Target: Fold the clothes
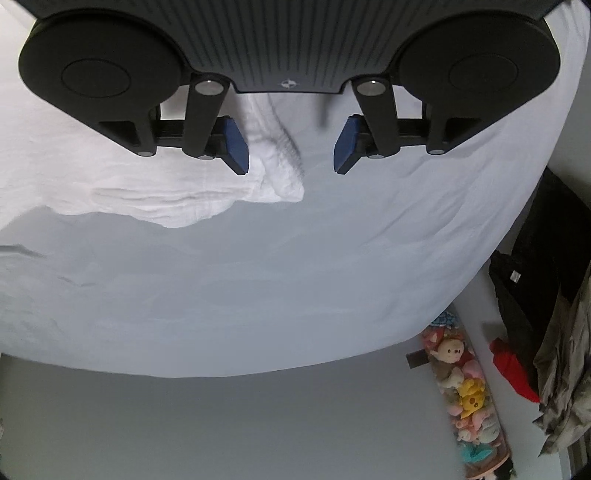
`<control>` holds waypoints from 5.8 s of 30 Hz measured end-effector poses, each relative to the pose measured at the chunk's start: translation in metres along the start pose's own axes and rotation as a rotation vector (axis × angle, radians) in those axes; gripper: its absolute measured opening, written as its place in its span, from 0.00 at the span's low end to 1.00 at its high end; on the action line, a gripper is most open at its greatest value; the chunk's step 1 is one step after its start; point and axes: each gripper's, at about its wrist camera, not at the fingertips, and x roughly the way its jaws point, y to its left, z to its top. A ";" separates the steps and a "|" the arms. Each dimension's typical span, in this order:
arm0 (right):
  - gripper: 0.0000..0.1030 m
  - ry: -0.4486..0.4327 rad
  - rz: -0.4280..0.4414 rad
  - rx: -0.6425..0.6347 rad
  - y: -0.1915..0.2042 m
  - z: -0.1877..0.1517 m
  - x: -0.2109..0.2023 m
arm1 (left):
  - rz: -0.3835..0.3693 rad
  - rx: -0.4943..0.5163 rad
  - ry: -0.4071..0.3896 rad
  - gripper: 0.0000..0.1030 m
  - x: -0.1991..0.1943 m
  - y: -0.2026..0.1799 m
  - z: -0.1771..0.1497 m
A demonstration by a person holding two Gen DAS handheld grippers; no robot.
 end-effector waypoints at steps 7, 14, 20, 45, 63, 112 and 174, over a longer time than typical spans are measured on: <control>0.62 0.043 0.038 -0.018 -0.044 -0.003 -0.062 | -0.031 -0.017 0.093 0.48 -0.040 0.018 -0.031; 0.58 0.090 0.011 -0.127 -0.072 -0.052 -0.110 | -0.101 -0.042 0.157 0.48 -0.045 0.032 -0.051; 0.50 0.206 0.030 -0.250 -0.072 -0.119 -0.128 | -0.128 -0.074 0.194 0.48 -0.050 0.032 -0.071; 0.03 0.119 -0.289 -0.173 -0.159 -0.039 -0.133 | -0.220 0.089 0.151 0.22 -0.051 -0.007 -0.070; 0.02 0.029 -0.527 -0.177 -0.232 0.061 0.051 | -0.266 0.180 0.124 0.22 0.010 -0.023 -0.046; 0.52 0.421 0.258 -0.173 -0.019 -0.191 -0.219 | -0.136 -0.160 0.101 0.01 -0.098 0.082 -0.120; 0.09 0.312 0.143 -0.318 0.101 -0.224 -0.268 | -0.226 0.085 0.104 0.21 -0.161 -0.075 -0.194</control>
